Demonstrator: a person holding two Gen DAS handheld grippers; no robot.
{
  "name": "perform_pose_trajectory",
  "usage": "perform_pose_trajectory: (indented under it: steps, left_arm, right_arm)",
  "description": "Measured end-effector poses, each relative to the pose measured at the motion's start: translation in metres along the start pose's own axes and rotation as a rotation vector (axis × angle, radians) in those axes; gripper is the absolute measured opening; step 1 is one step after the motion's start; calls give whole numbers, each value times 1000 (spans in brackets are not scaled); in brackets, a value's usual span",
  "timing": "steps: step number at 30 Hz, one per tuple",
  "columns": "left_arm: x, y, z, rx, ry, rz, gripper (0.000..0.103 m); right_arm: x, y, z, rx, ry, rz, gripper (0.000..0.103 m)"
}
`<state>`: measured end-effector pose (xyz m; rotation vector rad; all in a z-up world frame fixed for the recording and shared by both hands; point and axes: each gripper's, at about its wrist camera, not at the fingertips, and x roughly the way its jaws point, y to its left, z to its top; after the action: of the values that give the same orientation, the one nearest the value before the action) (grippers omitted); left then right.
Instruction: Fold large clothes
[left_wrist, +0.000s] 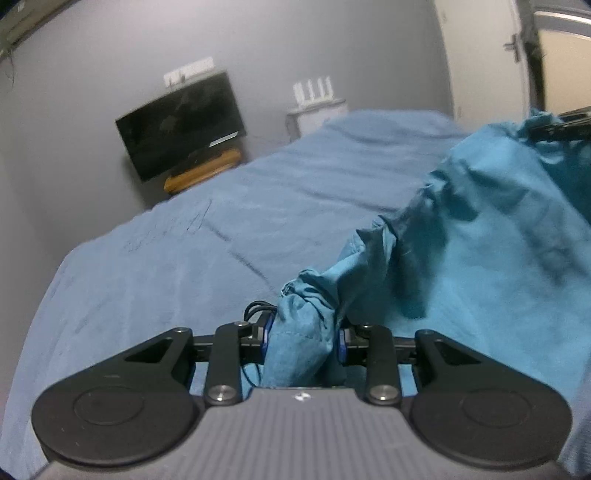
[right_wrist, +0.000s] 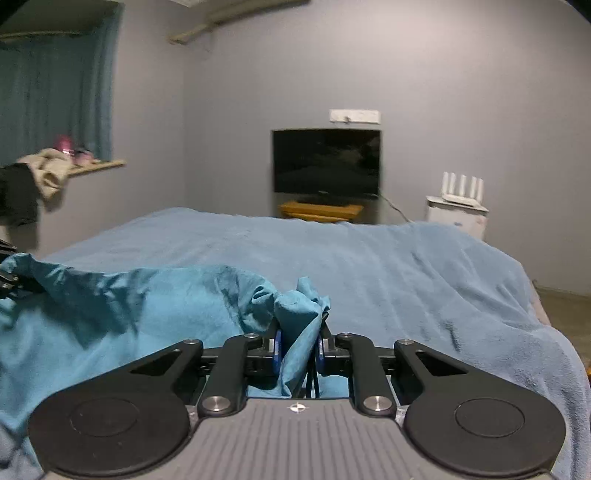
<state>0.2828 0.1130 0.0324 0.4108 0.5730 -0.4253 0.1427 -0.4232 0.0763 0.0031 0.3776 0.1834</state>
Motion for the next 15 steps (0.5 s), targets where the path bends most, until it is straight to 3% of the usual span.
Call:
perform_pose_trajectory:
  steps: [3, 6, 8, 9, 10, 12, 15]
  left_arm:
    - [45, 16, -2, -16, 81, 3, 30]
    - [76, 25, -11, -7, 155, 5, 41]
    - [82, 34, -15, -22, 152, 37, 63]
    - [79, 39, -17, -50, 138, 52, 69]
    - [75, 44, -20, -86, 123, 62, 79]
    - [60, 53, -31, -163, 103, 50, 81]
    - [40, 63, -48, -218, 97, 58, 83]
  right_arm:
    - [48, 2, -7, -8, 28, -54, 18]
    - [94, 12, -22, -72, 91, -108, 19]
    - [117, 14, -31, -102, 143, -127, 21]
    - [129, 12, -33, -103, 164, -130, 23]
    - [139, 10, -35, -87, 182, -141, 33]
    - [146, 0, -35, -29, 179, -145, 55]
    - [132, -18, -37, 78, 144, -95, 59]
